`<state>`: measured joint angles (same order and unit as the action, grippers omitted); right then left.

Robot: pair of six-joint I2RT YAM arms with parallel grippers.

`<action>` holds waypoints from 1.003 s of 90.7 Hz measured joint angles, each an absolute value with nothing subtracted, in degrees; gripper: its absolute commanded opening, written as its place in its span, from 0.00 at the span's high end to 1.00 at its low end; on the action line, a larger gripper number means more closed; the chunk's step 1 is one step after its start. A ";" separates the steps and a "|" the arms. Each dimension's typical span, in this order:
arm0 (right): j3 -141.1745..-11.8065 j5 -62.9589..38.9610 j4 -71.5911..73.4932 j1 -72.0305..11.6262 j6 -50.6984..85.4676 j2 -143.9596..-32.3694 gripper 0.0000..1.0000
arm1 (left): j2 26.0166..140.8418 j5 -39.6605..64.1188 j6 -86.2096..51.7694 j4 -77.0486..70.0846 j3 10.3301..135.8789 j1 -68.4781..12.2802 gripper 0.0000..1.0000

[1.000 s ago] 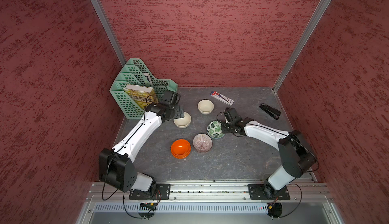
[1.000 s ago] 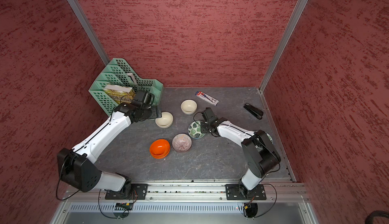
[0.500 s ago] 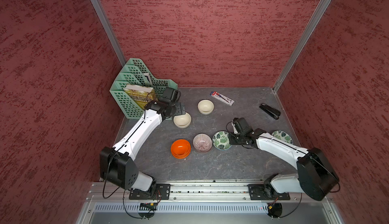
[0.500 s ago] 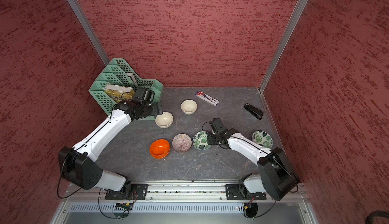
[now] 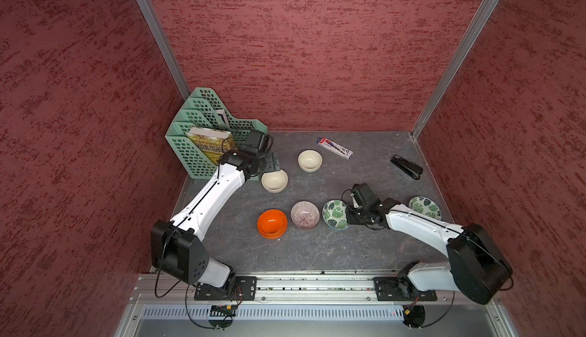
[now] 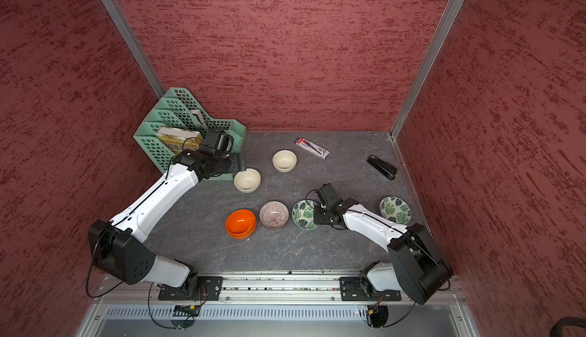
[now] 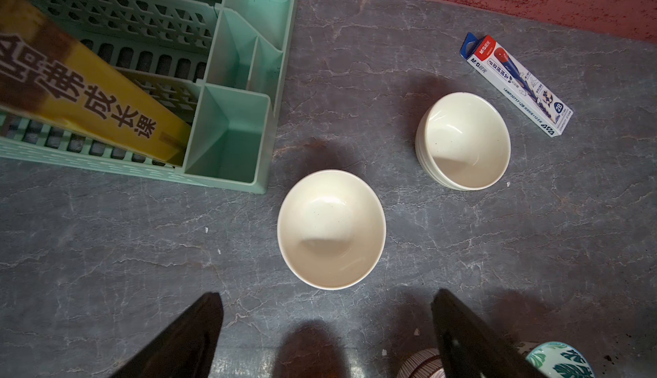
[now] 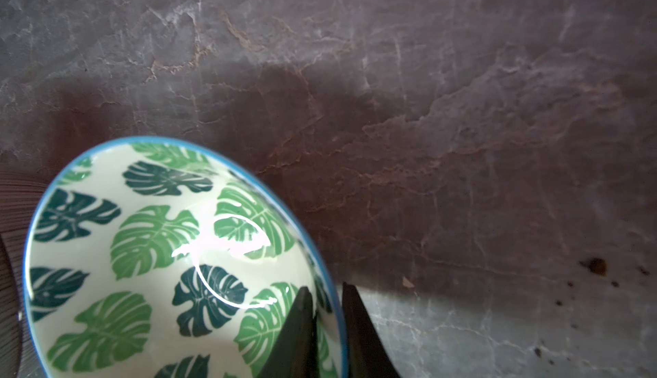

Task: Stack the bowls
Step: Place the bowl at the center of the board, then adjust the bowl at the center of the board.

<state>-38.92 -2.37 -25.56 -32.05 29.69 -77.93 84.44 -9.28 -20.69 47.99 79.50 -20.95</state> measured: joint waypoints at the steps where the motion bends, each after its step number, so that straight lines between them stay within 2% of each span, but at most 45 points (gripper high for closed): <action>1: -38.92 -2.33 -25.58 -32.05 29.63 -77.95 0.75 | 84.44 -9.30 -20.69 47.99 79.50 -20.99 0.05; 19: -38.89 -1.34 -26.02 -32.10 29.74 -77.21 0.58 | 84.44 -10.55 -20.23 49.06 79.50 -23.07 0.05; 30: -38.98 -0.03 -27.68 -32.10 29.47 -72.64 0.52 | 83.55 -10.79 -20.10 50.59 78.17 -24.43 0.07; 52: -46.04 3.77 -33.04 -32.10 26.39 -65.56 0.49 | 76.90 -10.85 -23.86 59.24 70.15 -24.62 0.10; 71: -53.58 5.63 -33.98 -32.12 21.96 -68.31 0.48 | 69.95 -8.78 -29.30 64.64 60.29 -24.60 0.13; 91: -54.85 5.41 -33.26 -32.12 19.55 -72.58 0.48 | 67.83 -3.22 -35.38 65.12 51.48 -25.80 0.17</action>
<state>-54.85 5.41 -33.26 -32.12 19.55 -72.58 67.83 -3.22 -35.38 65.12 51.48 -25.80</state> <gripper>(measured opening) 0.516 0.849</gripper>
